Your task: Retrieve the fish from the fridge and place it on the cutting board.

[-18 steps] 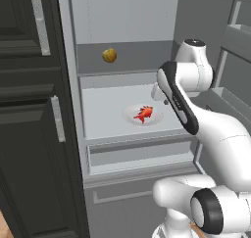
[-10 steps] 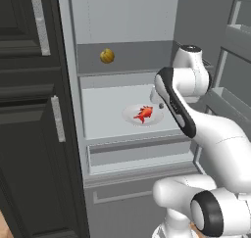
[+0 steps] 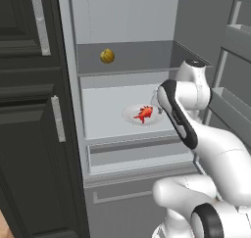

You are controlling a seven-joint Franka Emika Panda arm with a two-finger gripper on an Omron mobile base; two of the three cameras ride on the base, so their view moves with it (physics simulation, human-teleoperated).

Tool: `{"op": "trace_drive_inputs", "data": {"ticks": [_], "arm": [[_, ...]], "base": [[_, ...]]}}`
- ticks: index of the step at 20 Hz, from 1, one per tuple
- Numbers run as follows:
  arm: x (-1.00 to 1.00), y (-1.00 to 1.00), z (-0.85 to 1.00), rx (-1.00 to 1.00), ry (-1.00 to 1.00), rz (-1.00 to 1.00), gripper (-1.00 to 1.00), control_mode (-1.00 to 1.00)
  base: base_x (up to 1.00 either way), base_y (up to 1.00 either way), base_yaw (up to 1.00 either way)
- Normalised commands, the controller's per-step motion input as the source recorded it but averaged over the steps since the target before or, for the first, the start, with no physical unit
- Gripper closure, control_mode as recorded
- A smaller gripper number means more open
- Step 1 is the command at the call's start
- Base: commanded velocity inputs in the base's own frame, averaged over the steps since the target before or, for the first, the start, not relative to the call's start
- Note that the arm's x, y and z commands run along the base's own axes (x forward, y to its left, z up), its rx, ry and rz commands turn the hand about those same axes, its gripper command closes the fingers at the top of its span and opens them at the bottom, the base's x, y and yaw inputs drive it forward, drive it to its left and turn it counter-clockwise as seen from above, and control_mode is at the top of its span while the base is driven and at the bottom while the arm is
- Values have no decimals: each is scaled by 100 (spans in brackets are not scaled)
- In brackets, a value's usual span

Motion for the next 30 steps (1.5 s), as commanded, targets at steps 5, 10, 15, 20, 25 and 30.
{"op": "trace_drive_inputs", "data": {"ticks": [5, 10, 15, 20, 25, 30], "arm": [[6, 11, -4, 9, -4, -33, -100, -100], [40, 28, 0, 0, 0, -20, -100, -100], [51, 18, -4, 0, 0, -13, -100, -100], [46, 1, -21, -3, 0, -1, -100, -100], [38, 0, -30, -4, 0, 0, -100, -100], [25, -6, -30, -3, 0, 4, -100, -100]], "base": [[0, 0, 0], [0, 0, 0], [0, 0, 0], [0, 0, 0], [0, 0, 0], [0, 0, 0]]}}
